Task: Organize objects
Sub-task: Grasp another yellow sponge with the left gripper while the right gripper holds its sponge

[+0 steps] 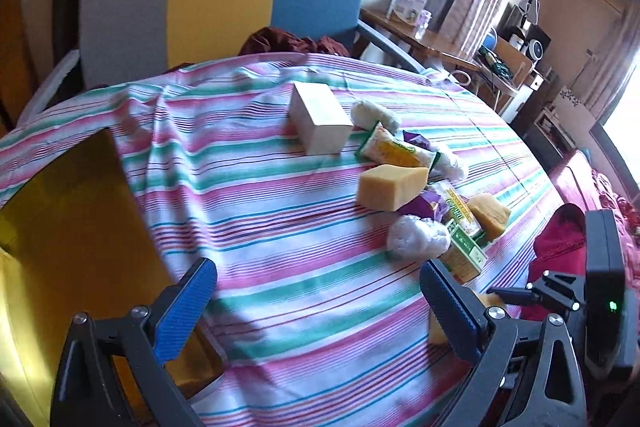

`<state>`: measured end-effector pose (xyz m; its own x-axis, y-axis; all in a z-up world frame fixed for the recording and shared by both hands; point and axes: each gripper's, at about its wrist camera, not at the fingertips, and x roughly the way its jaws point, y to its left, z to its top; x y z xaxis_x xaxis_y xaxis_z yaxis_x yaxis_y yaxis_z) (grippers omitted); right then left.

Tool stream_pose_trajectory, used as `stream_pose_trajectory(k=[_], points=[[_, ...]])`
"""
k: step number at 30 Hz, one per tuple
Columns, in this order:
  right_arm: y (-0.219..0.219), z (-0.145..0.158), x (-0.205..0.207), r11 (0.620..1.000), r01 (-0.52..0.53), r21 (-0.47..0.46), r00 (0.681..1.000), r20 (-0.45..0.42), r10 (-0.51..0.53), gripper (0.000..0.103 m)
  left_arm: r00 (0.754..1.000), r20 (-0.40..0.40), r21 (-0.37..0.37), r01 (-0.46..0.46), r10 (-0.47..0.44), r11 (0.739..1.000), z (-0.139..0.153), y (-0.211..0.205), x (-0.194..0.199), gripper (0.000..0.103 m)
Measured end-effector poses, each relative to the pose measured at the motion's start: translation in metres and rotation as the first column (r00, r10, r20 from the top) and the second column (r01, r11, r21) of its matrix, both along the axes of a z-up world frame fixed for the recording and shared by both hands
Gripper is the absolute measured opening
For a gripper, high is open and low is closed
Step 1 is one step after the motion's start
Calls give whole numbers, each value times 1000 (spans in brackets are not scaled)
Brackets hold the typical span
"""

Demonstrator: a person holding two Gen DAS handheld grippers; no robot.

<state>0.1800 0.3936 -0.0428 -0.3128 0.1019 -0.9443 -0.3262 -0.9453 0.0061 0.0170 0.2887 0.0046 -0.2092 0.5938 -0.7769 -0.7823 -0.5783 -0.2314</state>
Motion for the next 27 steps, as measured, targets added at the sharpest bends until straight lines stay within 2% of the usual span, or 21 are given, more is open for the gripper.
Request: stream_pose_trajectory(k=[4,15,18,27], points=[[3,0,2,1000,13,-23,1000,-20,-14,62,998,52,-5,27,-27,1000,-10,28,-7,101],[9,-1,1,997,39,-60,999,-25,-41,63,983,50,-19,180,-179,983,-28,102,-16,101],[11,-2,1,996,47,-78,998,-26,-49,63,980,48,-21,196,-195,980,-34,117,-20,101],[18,-3,0,993,56,-108,998,-26,-59,63,959,120,13,257,-257,966,-54,156,-36,101]])
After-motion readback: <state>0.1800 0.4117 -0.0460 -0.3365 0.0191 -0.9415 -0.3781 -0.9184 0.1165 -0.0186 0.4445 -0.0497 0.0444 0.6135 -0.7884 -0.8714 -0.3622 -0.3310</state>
